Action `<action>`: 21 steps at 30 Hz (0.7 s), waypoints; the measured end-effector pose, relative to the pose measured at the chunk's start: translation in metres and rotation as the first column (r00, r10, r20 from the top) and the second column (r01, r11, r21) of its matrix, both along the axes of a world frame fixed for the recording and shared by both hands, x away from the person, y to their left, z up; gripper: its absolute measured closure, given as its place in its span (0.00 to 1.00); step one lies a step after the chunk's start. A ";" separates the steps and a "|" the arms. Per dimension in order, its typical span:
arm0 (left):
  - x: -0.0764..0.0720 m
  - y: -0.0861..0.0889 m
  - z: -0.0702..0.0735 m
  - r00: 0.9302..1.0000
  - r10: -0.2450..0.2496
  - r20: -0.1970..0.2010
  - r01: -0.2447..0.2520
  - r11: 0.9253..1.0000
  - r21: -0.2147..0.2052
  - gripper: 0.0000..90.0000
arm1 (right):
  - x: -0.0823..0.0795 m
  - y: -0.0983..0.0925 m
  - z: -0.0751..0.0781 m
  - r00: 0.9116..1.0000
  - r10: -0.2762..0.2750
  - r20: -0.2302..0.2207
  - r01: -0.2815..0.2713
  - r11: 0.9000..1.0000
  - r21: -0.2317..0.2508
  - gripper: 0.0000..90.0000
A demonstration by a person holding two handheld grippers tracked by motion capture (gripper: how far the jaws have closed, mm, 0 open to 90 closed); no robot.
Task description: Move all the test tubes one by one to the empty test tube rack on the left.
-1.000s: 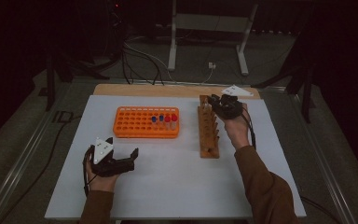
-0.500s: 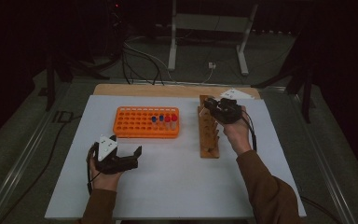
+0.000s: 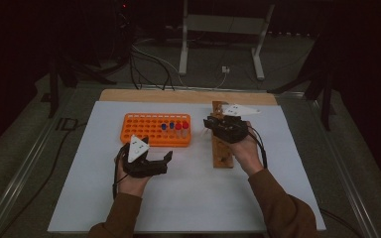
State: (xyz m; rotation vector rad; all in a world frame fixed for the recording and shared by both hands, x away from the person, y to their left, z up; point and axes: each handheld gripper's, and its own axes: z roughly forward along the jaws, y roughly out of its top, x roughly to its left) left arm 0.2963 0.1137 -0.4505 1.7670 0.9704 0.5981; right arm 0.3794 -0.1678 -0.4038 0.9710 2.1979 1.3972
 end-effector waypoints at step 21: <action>0.019 -0.068 0.005 0.996 -0.085 0.028 0.083 0.994 0.074 0.63 | -0.024 0.032 -0.003 0.988 0.148 -0.048 -0.147 0.989 0.035 0.85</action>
